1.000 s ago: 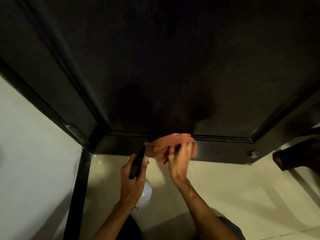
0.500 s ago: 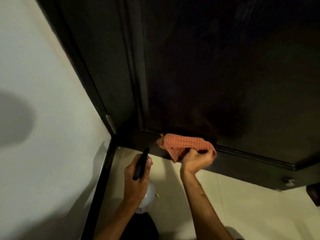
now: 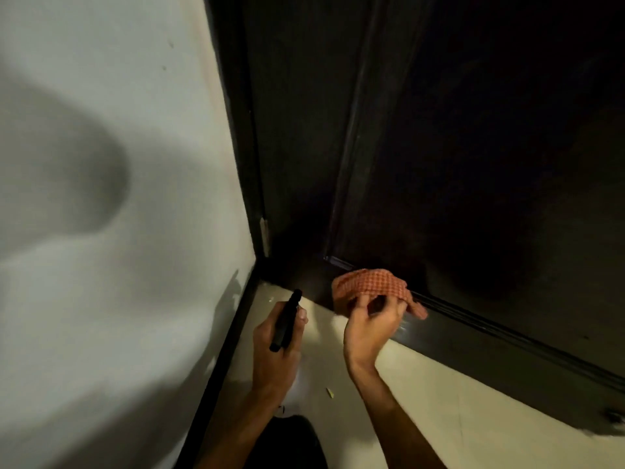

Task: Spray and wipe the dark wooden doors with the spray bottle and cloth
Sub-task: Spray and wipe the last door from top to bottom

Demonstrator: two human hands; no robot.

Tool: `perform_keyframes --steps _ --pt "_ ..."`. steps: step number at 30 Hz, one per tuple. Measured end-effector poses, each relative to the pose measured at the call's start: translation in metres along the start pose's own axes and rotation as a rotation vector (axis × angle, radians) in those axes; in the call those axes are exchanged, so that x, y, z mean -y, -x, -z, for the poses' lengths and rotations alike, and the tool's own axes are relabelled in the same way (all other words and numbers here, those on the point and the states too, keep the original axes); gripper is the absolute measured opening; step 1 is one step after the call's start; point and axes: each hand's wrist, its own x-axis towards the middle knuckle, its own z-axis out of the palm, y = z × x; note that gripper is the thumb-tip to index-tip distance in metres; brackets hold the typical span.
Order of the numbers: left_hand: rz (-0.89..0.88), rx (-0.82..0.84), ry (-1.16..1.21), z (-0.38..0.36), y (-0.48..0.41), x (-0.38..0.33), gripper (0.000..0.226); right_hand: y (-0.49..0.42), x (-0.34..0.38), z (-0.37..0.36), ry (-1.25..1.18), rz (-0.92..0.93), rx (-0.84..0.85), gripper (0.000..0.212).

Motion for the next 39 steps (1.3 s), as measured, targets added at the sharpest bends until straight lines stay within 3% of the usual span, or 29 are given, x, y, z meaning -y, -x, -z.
perform_keyframes --steps 3,5,9,12,14,17,19,22,23,25,27,30,33,35,37,39 --pt "0.009 0.000 -0.032 0.000 -0.007 0.003 0.011 0.018 -0.001 0.001 0.183 0.333 0.078 0.049" --pt "-0.005 -0.002 -0.049 0.001 -0.013 0.005 0.023 0.017 -0.008 -0.002 0.301 0.586 0.137 0.044" --pt "-0.033 -0.031 -0.025 0.002 -0.017 0.011 0.036 -0.020 -0.002 -0.024 0.552 0.790 0.375 0.021" --pt "-0.069 -0.057 -0.007 0.003 -0.015 0.015 0.027 -0.033 0.005 -0.044 0.813 0.971 0.437 0.036" --pt "-0.074 -0.053 0.001 0.007 -0.014 0.018 0.007 -0.032 -0.005 -0.043 0.907 1.049 0.552 0.038" --pt "-0.063 -0.050 -0.015 0.013 -0.016 0.021 0.009 -0.032 -0.007 -0.033 0.850 1.044 0.653 0.029" --pt "-0.066 -0.062 0.021 0.015 -0.016 0.022 0.024 -0.039 0.016 -0.033 0.838 1.140 0.548 0.036" --pt "-0.032 -0.096 0.015 0.018 -0.019 0.023 0.007 -0.048 0.055 -0.043 0.825 1.200 0.358 0.055" --pt "-0.019 -0.108 0.009 0.018 -0.020 0.021 0.007 -0.048 0.059 -0.046 0.929 1.229 0.394 0.063" --pt "0.023 -0.112 0.019 0.020 -0.018 0.011 0.022 -0.048 0.028 -0.054 1.102 1.305 0.620 0.073" --pt "0.032 -0.112 0.021 0.023 -0.018 0.007 0.020 -0.052 -0.001 -0.060 1.188 1.307 0.772 0.069" --pt "0.026 -0.128 0.017 0.026 -0.015 0.019 0.011 -0.049 -0.012 -0.072 1.017 1.137 0.899 0.049" --pt "0.034 -0.146 0.003 0.027 -0.015 0.028 0.020 -0.046 -0.029 -0.099 0.928 1.000 1.072 0.056" --pt "0.029 -0.148 0.018 0.027 -0.015 0.025 0.011 -0.046 -0.050 -0.110 0.881 1.009 1.140 0.054" --pt "0.027 -0.152 0.013 0.030 -0.015 0.026 0.034 -0.048 -0.060 -0.099 0.857 0.907 1.248 0.045" --pt "0.058 -0.158 -0.002 0.035 -0.014 0.032 0.041 -0.056 -0.067 -0.078 0.956 1.012 1.240 0.018"
